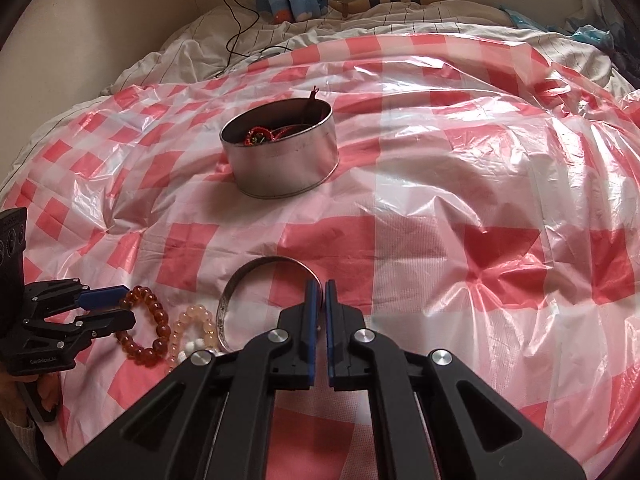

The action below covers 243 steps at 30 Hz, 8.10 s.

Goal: Organize jewelry
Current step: 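Grasp the amber bead bracelet with the left gripper while the right gripper grasps the metal bangle, then lift the amber bead bracelet with the left gripper while the right gripper lifts the metal bangle, then carry the amber bracelet and metal bangle over the tin and open both grippers, then move both grippers back to the peach and white bead bracelets, then grasp the peach bead bracelet with the left gripper while the right gripper grasps the white bead bracelet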

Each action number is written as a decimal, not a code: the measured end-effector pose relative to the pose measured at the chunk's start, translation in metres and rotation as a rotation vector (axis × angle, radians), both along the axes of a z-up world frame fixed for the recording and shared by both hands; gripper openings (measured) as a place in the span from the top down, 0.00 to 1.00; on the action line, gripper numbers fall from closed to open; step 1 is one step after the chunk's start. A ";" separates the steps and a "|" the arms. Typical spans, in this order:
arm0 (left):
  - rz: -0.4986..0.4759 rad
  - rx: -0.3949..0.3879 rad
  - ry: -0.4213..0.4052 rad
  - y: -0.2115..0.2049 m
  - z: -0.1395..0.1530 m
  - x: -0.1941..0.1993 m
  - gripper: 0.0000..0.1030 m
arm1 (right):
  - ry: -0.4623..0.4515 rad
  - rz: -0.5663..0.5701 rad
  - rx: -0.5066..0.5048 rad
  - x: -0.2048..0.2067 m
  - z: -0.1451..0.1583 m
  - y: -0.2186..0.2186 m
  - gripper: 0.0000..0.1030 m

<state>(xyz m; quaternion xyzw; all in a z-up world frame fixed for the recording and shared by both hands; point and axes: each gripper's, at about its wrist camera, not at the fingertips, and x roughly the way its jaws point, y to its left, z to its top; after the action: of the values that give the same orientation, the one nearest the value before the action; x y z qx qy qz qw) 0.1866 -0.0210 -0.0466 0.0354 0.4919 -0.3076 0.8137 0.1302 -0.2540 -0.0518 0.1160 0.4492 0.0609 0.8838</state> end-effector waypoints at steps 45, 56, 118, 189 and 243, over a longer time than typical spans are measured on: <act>-0.001 0.115 -0.275 -0.059 0.041 0.008 0.90 | -0.159 -0.028 0.054 -0.010 0.028 -0.016 0.97; -0.002 0.168 -0.342 -0.070 0.049 0.003 0.90 | -0.182 -0.030 0.073 -0.010 0.035 -0.018 0.97; 0.030 -0.171 -0.248 -0.122 0.103 0.127 0.90 | -0.263 -0.152 0.183 0.029 0.058 -0.071 0.95; -0.051 0.034 -0.147 -0.061 0.021 0.007 0.36 | -0.024 0.108 -0.065 -0.033 0.014 -0.009 0.50; -0.033 0.144 -0.157 -0.072 0.003 0.008 0.92 | -0.007 0.096 -0.092 -0.024 0.001 0.000 0.69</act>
<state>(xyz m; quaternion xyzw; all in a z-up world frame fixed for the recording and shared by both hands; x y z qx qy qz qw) 0.1946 -0.0929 -0.0440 0.1258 0.4468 -0.2812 0.8399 0.1061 -0.2535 -0.0507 0.0535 0.4536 0.0827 0.8858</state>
